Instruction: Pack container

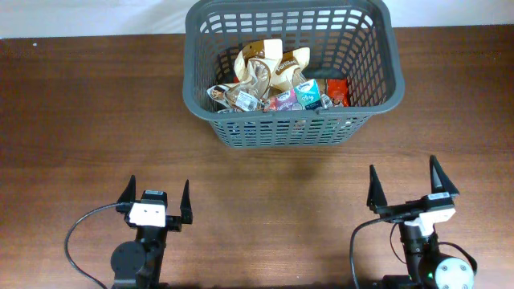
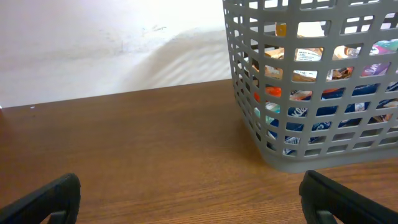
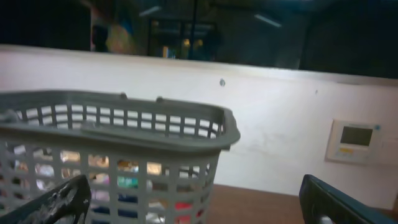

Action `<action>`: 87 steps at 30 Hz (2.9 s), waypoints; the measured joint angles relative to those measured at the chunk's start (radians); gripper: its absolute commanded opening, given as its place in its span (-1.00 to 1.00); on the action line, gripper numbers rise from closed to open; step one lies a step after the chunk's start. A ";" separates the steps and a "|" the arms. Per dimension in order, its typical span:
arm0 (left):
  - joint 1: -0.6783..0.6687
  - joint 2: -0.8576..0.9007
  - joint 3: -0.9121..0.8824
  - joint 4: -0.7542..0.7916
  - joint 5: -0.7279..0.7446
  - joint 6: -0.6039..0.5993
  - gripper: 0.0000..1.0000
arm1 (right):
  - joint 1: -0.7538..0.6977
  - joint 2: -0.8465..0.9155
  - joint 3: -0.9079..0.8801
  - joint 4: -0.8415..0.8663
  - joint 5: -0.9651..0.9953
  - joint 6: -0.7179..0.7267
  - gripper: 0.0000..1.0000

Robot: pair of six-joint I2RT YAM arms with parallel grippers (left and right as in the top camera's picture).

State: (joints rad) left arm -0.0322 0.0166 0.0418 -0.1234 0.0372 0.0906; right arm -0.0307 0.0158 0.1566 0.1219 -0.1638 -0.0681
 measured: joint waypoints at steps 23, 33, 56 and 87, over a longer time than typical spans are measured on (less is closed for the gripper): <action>0.000 0.000 0.000 0.000 0.000 0.000 0.99 | 0.001 0.000 -0.146 -0.012 0.005 -0.109 0.98; 0.000 0.000 0.000 0.000 0.000 0.000 0.99 | 0.001 -0.001 -0.146 -0.169 0.005 -0.112 0.98; 0.000 0.000 0.000 0.000 0.000 0.000 0.99 | 0.001 -0.001 -0.146 -0.179 0.008 -0.088 0.98; 0.000 0.000 0.000 0.000 0.000 0.000 0.99 | 0.001 -0.001 -0.146 -0.179 0.008 -0.087 0.98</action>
State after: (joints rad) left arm -0.0322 0.0166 0.0418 -0.1234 0.0372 0.0906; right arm -0.0299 0.0147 0.0101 -0.0566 -0.1558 -0.1555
